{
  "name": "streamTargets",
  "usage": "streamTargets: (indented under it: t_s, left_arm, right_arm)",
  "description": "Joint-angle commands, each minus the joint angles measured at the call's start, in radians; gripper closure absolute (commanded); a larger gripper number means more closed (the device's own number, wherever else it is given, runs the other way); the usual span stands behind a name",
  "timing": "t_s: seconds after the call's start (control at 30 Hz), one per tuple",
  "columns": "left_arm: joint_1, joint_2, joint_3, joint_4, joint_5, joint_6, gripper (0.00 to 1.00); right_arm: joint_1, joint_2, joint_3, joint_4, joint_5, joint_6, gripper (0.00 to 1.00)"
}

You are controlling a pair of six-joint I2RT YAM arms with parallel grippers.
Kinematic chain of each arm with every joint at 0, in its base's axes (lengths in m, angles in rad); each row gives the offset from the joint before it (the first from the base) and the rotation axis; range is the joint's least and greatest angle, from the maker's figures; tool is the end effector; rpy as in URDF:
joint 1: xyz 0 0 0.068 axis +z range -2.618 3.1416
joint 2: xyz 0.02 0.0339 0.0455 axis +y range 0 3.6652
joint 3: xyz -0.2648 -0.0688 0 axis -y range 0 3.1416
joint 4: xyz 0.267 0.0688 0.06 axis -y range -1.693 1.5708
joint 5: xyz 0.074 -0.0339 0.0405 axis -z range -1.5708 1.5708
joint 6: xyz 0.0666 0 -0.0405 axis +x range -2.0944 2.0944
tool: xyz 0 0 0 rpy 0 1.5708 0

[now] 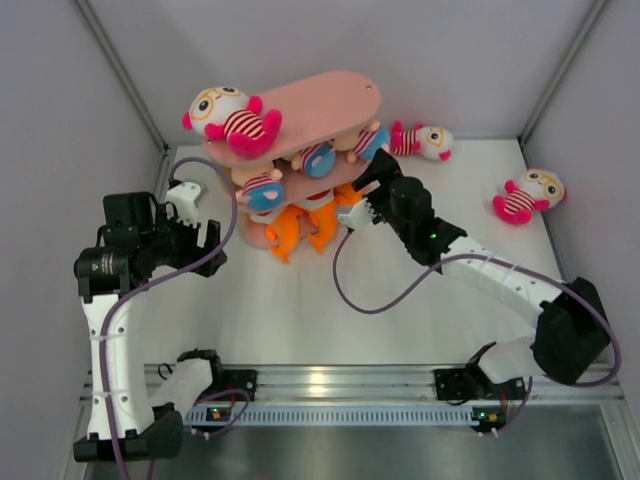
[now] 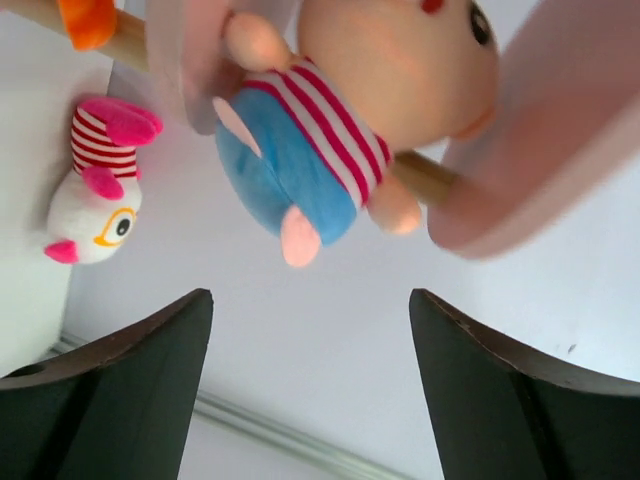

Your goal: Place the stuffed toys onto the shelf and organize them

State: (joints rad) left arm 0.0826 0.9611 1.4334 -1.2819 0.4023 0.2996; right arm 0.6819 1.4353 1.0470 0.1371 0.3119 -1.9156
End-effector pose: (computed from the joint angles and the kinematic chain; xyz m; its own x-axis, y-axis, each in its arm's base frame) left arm 0.1737 -0.0118 0.4075 -0.6324 0.2202 -0.7427 0.3976 0.9151 -0.0673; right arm 0.3135 0.2281 0.2962 0.4126 -0.8188 0.3992 -0.0569 -0.4605 -0.8858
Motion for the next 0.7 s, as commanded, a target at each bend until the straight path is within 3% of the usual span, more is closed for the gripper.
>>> streamTargets:
  t_s: [0.0,0.03,0.07,0.1,0.2,0.33,0.47,0.6,0.67]
  left_arm:
    - [0.003,-0.018,-0.007,0.024,0.009,0.013,0.17]
    - [0.003,-0.018,-0.007,0.024,0.015,0.012,0.17]
    - [0.003,-0.016,-0.007,0.026,0.023,0.01,0.17]
    - [0.003,-0.016,-0.008,0.024,0.026,0.006,0.17]
    - [0.003,-0.018,-0.013,0.024,0.033,0.003,0.17]
    - [0.003,-0.022,-0.034,0.024,0.038,-0.001,0.17]
    - [0.002,-0.03,-0.041,0.024,0.038,-0.01,0.17]
    - [0.002,-0.035,-0.045,0.026,0.035,-0.011,0.17]
    - [0.0,-0.033,-0.048,0.024,0.032,-0.013,0.17]
  right_arm:
    - [0.028,-0.173,-0.028,0.056,-0.027,0.308,0.19]
    - [0.048,-0.2,-0.001,0.001,0.005,0.398,0.19]
    - [0.059,-0.248,0.028,-0.125,0.016,0.499,0.12]
    - [0.065,-0.268,0.062,-0.211,0.019,0.738,0.08]
    - [0.03,-0.314,0.166,-0.402,0.015,1.144,0.06]
    - [-0.252,-0.248,0.246,-0.575,-0.059,1.456,0.05]
    - [-0.542,-0.052,0.364,-0.694,-0.042,1.809,0.08]
    - [-0.886,-0.004,0.305,-0.599,-0.201,2.212,0.11]
    - [-0.985,0.01,0.23,-0.492,-0.279,2.323,0.15]
